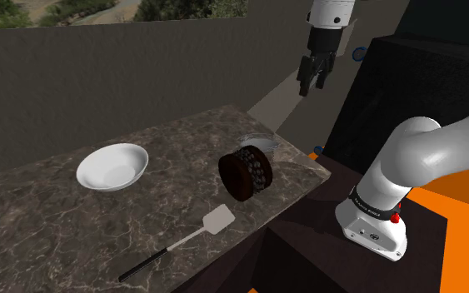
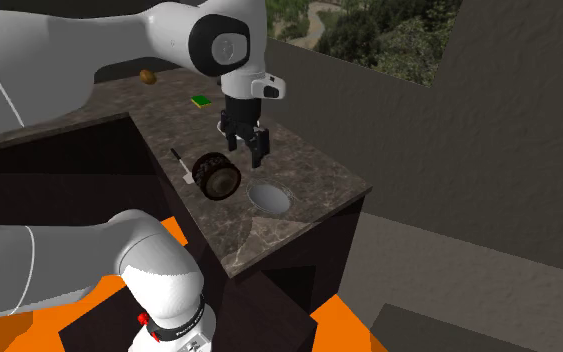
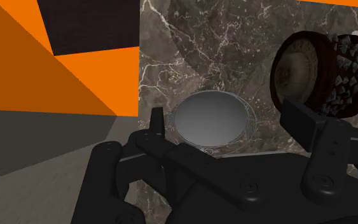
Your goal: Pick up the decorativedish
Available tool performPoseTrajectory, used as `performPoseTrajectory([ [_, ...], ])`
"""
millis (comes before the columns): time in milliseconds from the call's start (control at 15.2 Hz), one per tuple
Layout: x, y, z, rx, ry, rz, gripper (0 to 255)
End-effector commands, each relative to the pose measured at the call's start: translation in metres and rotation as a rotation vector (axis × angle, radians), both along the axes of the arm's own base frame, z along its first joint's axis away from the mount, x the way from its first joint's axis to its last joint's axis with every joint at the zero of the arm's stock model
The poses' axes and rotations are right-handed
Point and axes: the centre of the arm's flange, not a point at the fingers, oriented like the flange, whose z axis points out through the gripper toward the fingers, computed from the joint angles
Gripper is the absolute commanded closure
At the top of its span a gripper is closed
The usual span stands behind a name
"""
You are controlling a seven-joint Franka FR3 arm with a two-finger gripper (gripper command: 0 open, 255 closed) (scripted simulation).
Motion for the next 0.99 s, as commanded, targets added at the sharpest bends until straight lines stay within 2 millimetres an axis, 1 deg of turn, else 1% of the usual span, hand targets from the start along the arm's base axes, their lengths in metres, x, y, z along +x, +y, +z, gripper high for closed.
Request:
performPoseTrajectory([
  [0,0.000,0.000,0.000,0.000,0.000,0.000,0],
  [462,0.054,0.044,-0.068,0.002,0.047,0.072,0],
  [924,0.101,0.092,-0.138,0.004,0.095,0.143,0],
])
